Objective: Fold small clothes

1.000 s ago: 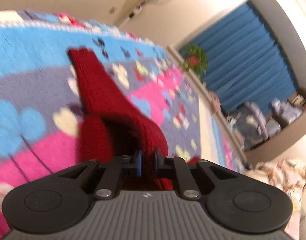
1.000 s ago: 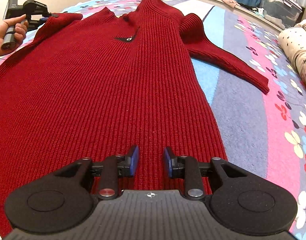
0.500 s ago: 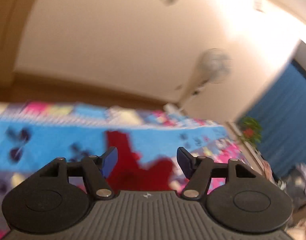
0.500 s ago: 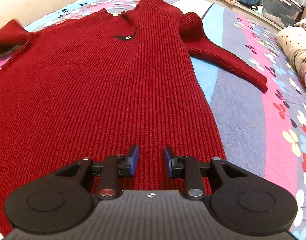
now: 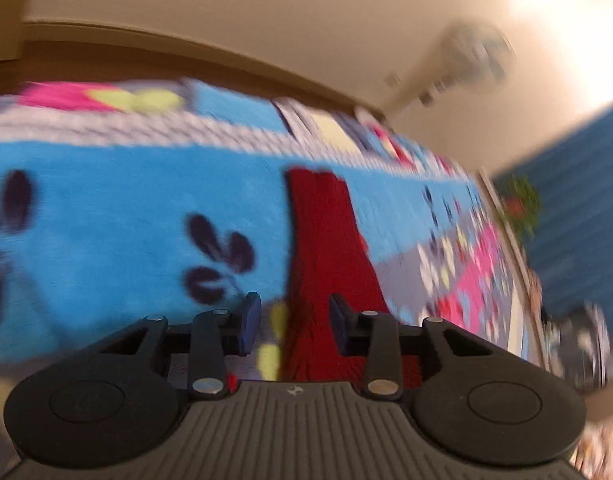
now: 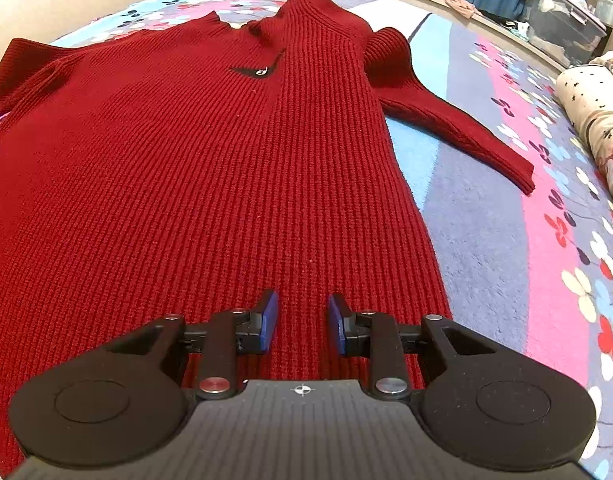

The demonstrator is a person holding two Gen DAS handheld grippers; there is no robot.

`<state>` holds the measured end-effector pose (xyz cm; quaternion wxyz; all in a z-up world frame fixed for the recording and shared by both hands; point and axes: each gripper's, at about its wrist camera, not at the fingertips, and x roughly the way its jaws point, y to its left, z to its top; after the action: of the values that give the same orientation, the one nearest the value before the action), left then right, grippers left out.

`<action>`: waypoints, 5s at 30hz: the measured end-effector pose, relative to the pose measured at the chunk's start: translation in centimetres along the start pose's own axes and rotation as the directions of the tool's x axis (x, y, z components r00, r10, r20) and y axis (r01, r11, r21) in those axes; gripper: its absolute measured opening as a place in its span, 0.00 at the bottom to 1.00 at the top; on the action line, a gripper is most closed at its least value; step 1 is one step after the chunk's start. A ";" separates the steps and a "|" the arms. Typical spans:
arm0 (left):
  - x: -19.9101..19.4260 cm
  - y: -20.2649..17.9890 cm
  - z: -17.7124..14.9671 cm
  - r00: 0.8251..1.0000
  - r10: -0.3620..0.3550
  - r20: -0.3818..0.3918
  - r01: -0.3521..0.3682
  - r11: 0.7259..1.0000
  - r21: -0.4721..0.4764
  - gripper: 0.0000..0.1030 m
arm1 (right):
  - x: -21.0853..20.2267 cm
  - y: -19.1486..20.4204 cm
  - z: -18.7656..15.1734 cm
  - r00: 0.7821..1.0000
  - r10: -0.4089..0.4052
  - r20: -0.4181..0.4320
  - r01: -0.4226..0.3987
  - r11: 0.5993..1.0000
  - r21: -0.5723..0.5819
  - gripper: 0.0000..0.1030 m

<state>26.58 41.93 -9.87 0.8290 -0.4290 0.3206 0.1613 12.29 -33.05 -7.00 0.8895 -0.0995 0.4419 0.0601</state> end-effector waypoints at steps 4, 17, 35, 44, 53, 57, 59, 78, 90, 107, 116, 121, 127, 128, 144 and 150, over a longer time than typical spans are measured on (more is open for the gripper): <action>1.6 -2.0 -0.8 0.999 -0.003 0.035 -0.002 0.990 0.143 0.24 | 0.1 0.1 0.0 1.000 0.000 0.006 0.000 1.000 -0.009 0.30; -7.0 -4.7 -3.9 0.805 0.434 0.404 -0.439 0.894 -0.086 0.25 | -0.1 -0.1 0.1 1.000 0.002 0.006 -0.002 1.000 -0.002 0.30; -1.1 -13.8 -9.4 0.905 0.331 0.266 -0.397 0.883 0.252 0.51 | -1.9 -4.9 2.6 0.978 0.006 0.209 -0.063 0.961 0.268 0.31; -0.6 -16.8 -11.6 0.942 0.238 0.237 -0.316 0.867 0.385 0.53 | 1.1 -9.4 4.3 0.955 0.021 0.297 -0.154 0.889 0.431 0.31; 0.3 -16.8 -11.4 0.950 0.249 0.190 -0.306 0.871 0.385 0.53 | 7.9 -14.1 5.0 0.959 0.028 0.282 -0.210 0.738 0.641 0.38; 0.5 -17.1 -11.7 0.951 0.244 0.189 -0.302 0.865 0.402 0.53 | 11.0 -16.7 6.4 0.948 0.028 0.317 -0.265 0.620 0.738 0.49; 0.6 -17.1 -11.9 0.951 0.244 0.191 -0.303 0.860 0.411 0.53 | 12.8 -18.0 7.3 0.945 0.020 0.327 -0.284 0.549 0.786 0.49; 2.0 -18.1 -13.2 0.973 0.201 0.112 -0.229 0.811 0.538 0.53 | 11.4 -35.4 7.1 0.891 -0.454 0.010 0.261 0.530 0.807 0.24; -2.9 -20.6 -19.6 1.000 -0.021 -0.008 0.020 0.644 0.765 0.53 | 4.0 -22.9 3.6 0.963 -0.162 0.217 -0.015 0.769 0.639 0.37; -19.4 -8.3 -28.7 0.998 0.027 -0.062 0.033 0.613 0.789 0.67 | -6.6 -9.2 -3.7 0.990 0.047 0.131 -0.092 0.926 0.367 0.60; -14.8 -5.1 -30.6 0.956 0.206 -0.210 0.028 0.646 0.763 0.68 | -3.3 -10.5 -7.8 1.000 0.010 -0.022 -0.001 0.937 0.349 0.62; -14.6 -5.2 -30.6 0.956 0.201 -0.215 0.032 0.655 0.755 0.62 | -2.8 -10.2 -8.1 0.999 0.041 -0.009 -0.035 0.930 0.367 0.67; -15.0 -5.2 -30.9 0.949 0.174 -0.261 0.085 0.659 0.747 0.50 | -3.4 -9.5 -8.0 0.992 0.130 0.010 -0.125 0.929 0.349 0.67; -15.1 -5.1 -31.0 0.948 0.173 -0.268 0.091 0.660 0.746 0.50 | -3.4 -9.3 -7.8 0.989 0.146 0.008 -0.140 0.930 0.339 0.67; -15.8 -3.9 -30.5 0.949 0.143 -0.283 0.110 0.686 0.719 0.47 | -3.1 -9.8 -7.4 0.996 0.090 -0.012 -0.079 0.931 0.357 0.62; -16.0 -4.3 -31.6 0.949 0.144 -0.281 0.130 0.631 0.765 0.35 | -3.4 -9.7 -7.2 0.995 0.101 0.004 -0.096 0.930 0.356 0.27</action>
<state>4.66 13.81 -9.98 0.8692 -0.0495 0.4883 -0.0597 6.54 -44.25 -7.35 0.8854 0.0849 0.4564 0.0228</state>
